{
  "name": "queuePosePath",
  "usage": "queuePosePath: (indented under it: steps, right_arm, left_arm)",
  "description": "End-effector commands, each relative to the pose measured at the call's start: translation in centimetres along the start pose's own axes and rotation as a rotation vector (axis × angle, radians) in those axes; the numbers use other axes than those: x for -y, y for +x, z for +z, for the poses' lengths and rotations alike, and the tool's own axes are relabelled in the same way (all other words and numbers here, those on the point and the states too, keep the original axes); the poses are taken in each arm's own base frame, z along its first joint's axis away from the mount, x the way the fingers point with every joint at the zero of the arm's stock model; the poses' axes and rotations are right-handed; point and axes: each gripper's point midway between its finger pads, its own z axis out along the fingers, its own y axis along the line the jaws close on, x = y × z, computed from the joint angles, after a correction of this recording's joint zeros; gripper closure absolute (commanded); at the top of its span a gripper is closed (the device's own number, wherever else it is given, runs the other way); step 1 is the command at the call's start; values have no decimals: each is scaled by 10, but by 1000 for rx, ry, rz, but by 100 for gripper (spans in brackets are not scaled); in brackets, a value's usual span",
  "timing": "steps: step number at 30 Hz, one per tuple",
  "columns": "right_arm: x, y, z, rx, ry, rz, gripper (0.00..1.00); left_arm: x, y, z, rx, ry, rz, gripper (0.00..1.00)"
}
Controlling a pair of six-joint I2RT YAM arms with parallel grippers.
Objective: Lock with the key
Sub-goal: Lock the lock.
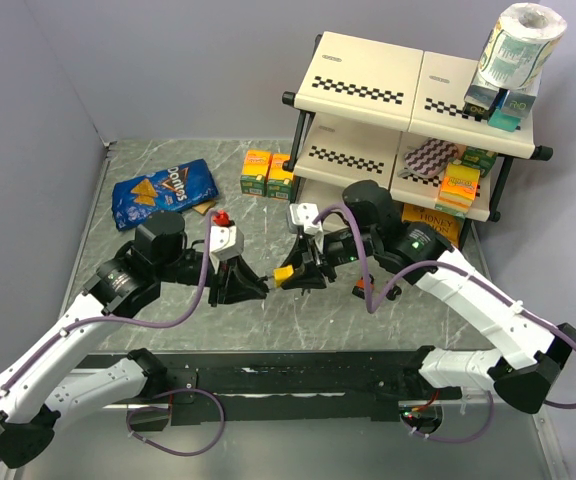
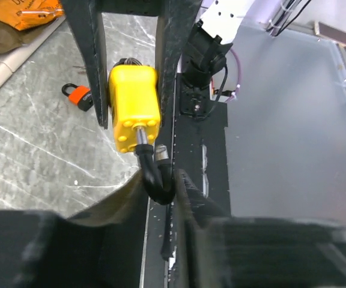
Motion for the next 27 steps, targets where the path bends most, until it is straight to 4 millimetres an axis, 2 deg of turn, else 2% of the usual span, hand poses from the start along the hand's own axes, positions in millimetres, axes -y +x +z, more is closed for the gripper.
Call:
queuePosePath:
  steps: [1, 6, 11, 19, 20, 27]
  right_arm:
    - [4, -34, -10, 71, 44, -146, 100]
    - [-1, -32, -7, 66, 18, -130, 100]
    - [-2, -29, -5, 65, 11, -85, 100]
    - [-1, -30, -1, 68, 4, -22, 100]
    - [-1, -31, -1, 70, 1, -21, 100]
    - [-1, -31, 0, 75, 4, 9, 100]
  left_arm:
    - [10, -15, 0, 40, 51, 28, 82]
    - [5, -16, 1, 45, 28, 36, 96]
    - [0, -18, 1, 57, -2, 55, 88]
    - [-6, -20, 1, 68, -28, 75, 93]
    - [-6, -19, 1, 68, -32, 78, 99]
    - [-7, -22, 2, 87, -33, 79, 99]
